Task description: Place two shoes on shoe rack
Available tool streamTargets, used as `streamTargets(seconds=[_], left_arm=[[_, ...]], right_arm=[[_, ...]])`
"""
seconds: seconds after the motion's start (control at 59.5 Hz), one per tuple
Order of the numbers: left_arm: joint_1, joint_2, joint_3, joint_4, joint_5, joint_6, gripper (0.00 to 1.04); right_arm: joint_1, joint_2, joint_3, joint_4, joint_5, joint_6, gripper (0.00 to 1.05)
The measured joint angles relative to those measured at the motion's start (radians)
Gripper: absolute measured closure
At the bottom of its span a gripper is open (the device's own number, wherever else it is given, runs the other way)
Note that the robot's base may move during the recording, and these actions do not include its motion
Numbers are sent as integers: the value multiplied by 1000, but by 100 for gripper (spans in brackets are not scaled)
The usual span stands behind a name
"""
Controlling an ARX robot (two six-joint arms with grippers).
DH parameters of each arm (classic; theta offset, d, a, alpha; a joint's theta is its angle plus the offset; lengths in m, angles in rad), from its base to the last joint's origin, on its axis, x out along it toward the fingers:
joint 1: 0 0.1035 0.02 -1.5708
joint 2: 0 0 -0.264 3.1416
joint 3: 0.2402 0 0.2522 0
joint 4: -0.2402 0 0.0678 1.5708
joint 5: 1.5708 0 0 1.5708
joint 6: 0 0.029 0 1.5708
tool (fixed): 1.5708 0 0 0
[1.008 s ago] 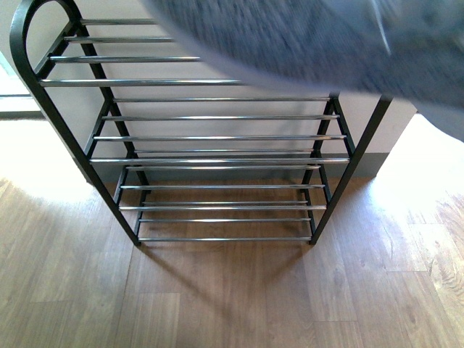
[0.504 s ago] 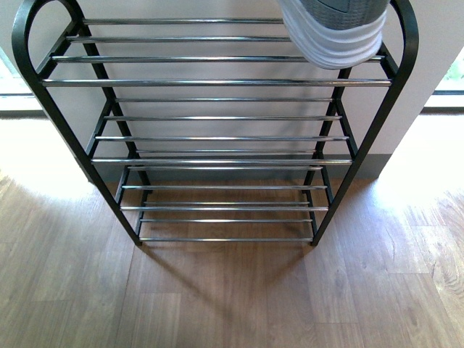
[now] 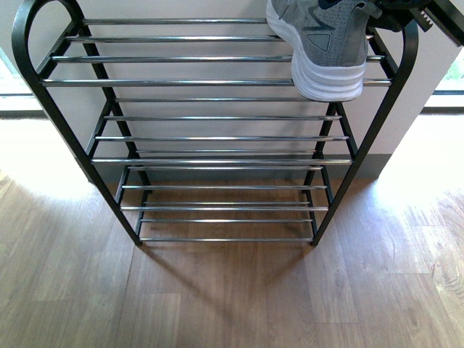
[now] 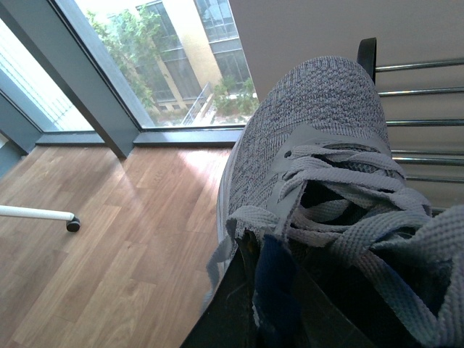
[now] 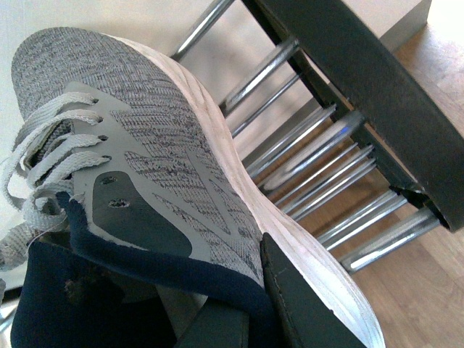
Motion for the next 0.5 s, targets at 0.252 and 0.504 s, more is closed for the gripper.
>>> streamTargets(seconds=[0.252, 0.504], left_arm=[[0, 0, 0, 0, -1, 0, 103], [0, 0, 0, 0, 0, 0, 103]], right_arm=[[-6, 33, 58, -53, 39, 17, 103], [-3, -3, 35, 4, 67, -28, 82]])
